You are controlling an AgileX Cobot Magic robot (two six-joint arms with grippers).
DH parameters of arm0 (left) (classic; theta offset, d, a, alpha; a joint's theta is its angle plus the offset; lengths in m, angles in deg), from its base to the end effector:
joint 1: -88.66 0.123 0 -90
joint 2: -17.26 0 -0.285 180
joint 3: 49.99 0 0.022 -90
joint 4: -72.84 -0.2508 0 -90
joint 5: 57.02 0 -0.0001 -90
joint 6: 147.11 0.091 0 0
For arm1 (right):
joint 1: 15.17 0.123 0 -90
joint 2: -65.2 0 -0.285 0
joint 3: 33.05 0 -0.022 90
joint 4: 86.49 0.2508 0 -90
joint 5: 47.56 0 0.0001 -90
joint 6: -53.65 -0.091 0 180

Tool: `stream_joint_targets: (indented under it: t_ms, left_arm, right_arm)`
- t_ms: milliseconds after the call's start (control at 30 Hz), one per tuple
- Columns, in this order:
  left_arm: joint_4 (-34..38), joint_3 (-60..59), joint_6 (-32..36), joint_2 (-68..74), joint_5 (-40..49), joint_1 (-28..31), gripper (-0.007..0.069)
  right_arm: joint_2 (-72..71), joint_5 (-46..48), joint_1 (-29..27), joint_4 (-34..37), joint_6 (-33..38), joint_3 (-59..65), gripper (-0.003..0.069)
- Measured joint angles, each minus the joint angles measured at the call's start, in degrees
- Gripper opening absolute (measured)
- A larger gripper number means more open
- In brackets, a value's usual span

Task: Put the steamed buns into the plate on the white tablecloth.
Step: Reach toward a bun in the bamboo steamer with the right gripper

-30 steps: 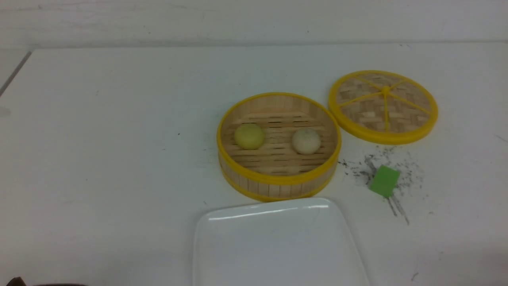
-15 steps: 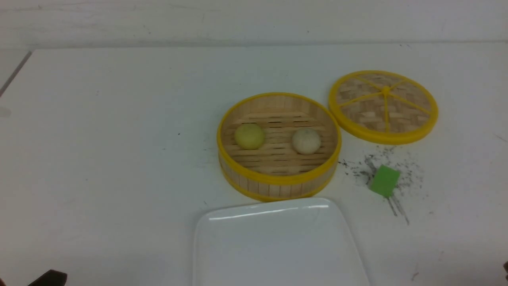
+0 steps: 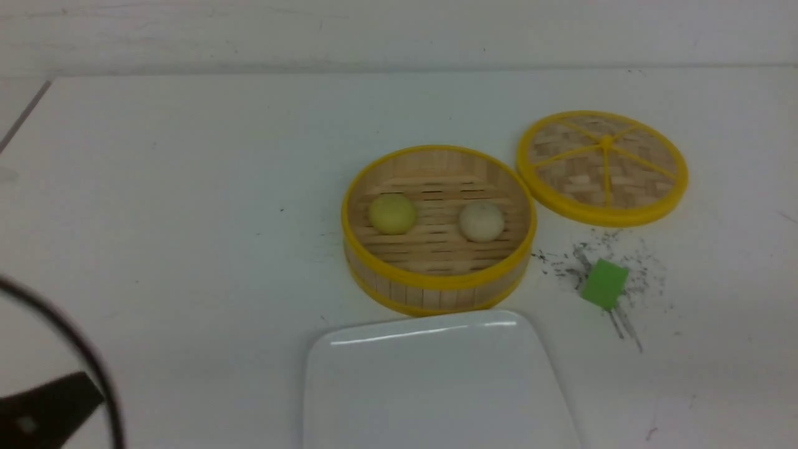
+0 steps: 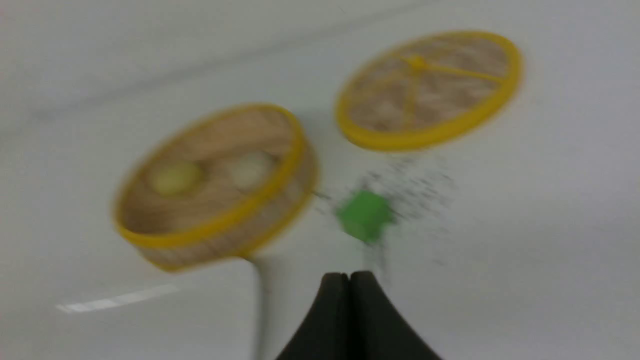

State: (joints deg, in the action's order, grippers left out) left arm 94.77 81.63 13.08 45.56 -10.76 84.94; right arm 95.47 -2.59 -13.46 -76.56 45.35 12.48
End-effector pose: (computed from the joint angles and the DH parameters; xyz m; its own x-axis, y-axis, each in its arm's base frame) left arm 0.0615 -0.0286 0.2924 -0.5866 -0.5204 -0.6206 -0.0561 0.7905 -0.6098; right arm 0.0691 0.0132 0.3038 -0.5225 0.2474 -0.8159 0.0038 0.9576 0.2880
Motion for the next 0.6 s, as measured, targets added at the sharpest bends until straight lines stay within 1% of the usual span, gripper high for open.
stream_joint_targets:
  t_ms: [67,100,133,167,233,267,300,333,367,433,467,533,567,600]
  left_arm:
    - [-2.08,2.78,1.54,7.22,7.01,0.0,0.0002]
    - [-2.08,2.78,1.54,7.89,7.58,0.0,0.0002]
    - [-2.78,4.53,3.37,12.48,10.68,0.0,0.0002]
    - [-3.0,5.56,4.85,16.62,12.04,0.0,0.0002]
    - [-3.0,6.24,6.04,19.28,12.25,0.0,0.0002]
    - [-2.93,7.14,8.19,23.05,12.0,0.0,0.0002]
    - [-2.52,7.36,9.45,25.73,11.56,0.0,0.0002]
    - [-2.46,7.42,9.66,25.73,11.56,0.0,0.0002]
    - [-2.03,7.41,10.58,27.39,11.29,0.0,0.0002]
    - [-1.6,7.41,11.49,29.55,11.01,0.0,0.0002]
    - [-1.23,7.43,11.89,31.1,10.74,0.0,0.0002]
    - [-1.22,7.47,12.17,32.12,10.48,0.0,0.0003]
    - [-1.22,7.47,12.25,32.12,10.48,0.0,0.0003]
    - [-1.28,7.47,12.3,32.31,10.25,0.0,0.0006]
  right_arm:
    - [8.17,7.04,0.0,-7.43,-3.8,-4.72,-0.0013]
    - [8.88,7.53,-0.06,-7.84,-4.27,-5.08,-0.0013]
    - [12.99,9.96,-0.11,-9.14,-4.88,-7.29,-0.0012]
    - [16.96,10.64,-0.11,-8.51,-4.39,-8.78,-0.0011]
    - [21.45,10.78,-0.11,-5.41,-2.07,-10.02,-0.001]
    - [26.5,10.66,-0.11,0.78,4.63,-11.66,-0.0008]
    - [30.19,10.66,-0.11,6.69,9.34,-12.44,-0.0008]
    - [30.8,10.66,-0.11,8.77,11.33,-12.72,-0.0006]
    - [33.8,10.8,-0.11,13.97,16.22,-13.34,-0.0001]
    - [38.16,10.9,0.37,20.59,23.29,-14.36,0.0012]
    - [42.58,10.77,1.99,26.86,28.65,-15.66,0.0041]
    - [47.23,10.14,5.1,30.2,32.53,-18.23,0.0099]
    - [47.7,10.04,5.45,30.35,32.97,-18.87,0.0112]
    - [51.51,8.93,8.51,30.75,33.63,-21.8,0.017]
